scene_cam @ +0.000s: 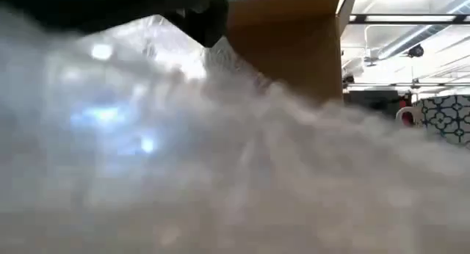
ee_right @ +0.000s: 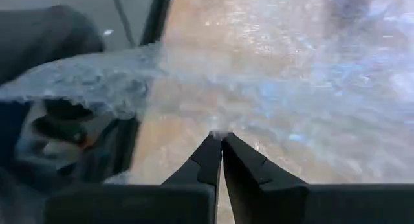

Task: Wrap mug
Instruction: Wrap the blue patterned mug with the bubble wrap

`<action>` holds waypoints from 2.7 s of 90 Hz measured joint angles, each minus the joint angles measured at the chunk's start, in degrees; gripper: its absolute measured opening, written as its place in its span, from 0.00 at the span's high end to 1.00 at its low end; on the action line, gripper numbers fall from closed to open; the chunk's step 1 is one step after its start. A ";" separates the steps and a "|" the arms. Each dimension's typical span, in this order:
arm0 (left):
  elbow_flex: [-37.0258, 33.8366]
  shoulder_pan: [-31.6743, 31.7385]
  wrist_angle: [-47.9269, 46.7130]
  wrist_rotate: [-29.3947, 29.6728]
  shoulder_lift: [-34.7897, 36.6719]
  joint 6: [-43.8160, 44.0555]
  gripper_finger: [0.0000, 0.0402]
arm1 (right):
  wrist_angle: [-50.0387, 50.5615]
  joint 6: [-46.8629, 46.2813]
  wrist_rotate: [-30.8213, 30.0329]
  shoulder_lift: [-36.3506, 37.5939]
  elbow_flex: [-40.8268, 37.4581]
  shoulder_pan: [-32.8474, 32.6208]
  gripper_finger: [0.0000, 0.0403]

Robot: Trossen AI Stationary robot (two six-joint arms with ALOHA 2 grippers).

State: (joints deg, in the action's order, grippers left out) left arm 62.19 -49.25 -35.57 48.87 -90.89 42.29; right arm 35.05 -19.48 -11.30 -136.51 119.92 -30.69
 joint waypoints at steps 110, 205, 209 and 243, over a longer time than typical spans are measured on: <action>-2.02 -7.55 26.11 -16.29 -20.03 -4.78 0.37 | -1.29 -5.99 -11.66 0.09 0.02 1.56 1.00; -6.47 -2.39 17.07 1.75 16.67 -2.21 0.99 | 22.56 -16.27 11.62 -4.23 0.94 -4.22 1.00; -8.11 -2.06 17.04 4.04 19.29 -2.10 0.99 | 23.18 -16.64 13.48 -4.07 0.88 -4.42 1.00; -28.46 4.71 17.77 -7.76 36.46 11.83 0.82 | 38.49 -25.01 26.53 -1.92 0.59 -8.09 1.00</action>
State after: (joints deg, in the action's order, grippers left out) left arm 33.73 -44.55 -17.80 41.11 -54.43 54.12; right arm 73.54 -44.49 15.23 -138.43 120.51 -38.77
